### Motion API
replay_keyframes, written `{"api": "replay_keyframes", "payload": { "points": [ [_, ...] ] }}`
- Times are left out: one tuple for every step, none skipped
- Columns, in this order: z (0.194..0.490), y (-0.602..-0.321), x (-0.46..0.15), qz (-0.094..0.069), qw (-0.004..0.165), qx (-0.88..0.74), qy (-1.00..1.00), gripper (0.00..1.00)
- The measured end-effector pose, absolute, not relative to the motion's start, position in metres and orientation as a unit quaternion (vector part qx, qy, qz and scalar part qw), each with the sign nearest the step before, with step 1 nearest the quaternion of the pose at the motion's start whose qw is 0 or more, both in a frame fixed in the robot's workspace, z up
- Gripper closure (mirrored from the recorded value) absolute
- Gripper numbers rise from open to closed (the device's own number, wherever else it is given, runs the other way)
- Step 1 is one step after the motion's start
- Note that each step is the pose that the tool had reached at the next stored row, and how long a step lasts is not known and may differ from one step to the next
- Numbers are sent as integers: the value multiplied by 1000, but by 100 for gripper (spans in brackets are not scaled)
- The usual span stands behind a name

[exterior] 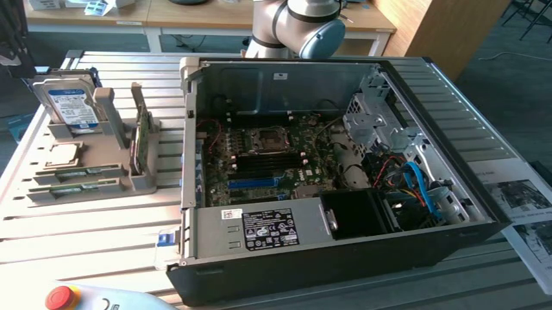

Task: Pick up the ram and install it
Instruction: 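Pick up the ram and move it above insertion slot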

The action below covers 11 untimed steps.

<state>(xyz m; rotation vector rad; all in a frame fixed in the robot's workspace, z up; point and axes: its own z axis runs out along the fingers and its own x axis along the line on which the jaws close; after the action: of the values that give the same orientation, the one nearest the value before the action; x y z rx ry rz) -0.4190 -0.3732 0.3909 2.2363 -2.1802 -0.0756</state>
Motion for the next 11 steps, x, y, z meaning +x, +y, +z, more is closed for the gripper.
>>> {"api": "replay_keyframes", "payload": {
  "points": [
    [390,-373,-419,-24,9,716,-698,89],
    [389,-373,-419,-24,9,716,-698,89],
    [388,-373,-419,-24,9,716,-698,89],
    [387,-373,-419,-24,9,716,-698,89],
    [386,-373,-419,-24,9,716,-698,89],
    [385,-373,-419,-24,9,716,-698,89],
    [383,-373,-419,-24,9,716,-698,89],
    [382,-373,-419,-24,9,716,-698,89],
    [380,-373,-419,-24,9,716,-698,89],
    [378,-373,-419,-24,9,716,-698,89],
    [376,-373,-419,-24,9,716,-698,89]
  ]
}}
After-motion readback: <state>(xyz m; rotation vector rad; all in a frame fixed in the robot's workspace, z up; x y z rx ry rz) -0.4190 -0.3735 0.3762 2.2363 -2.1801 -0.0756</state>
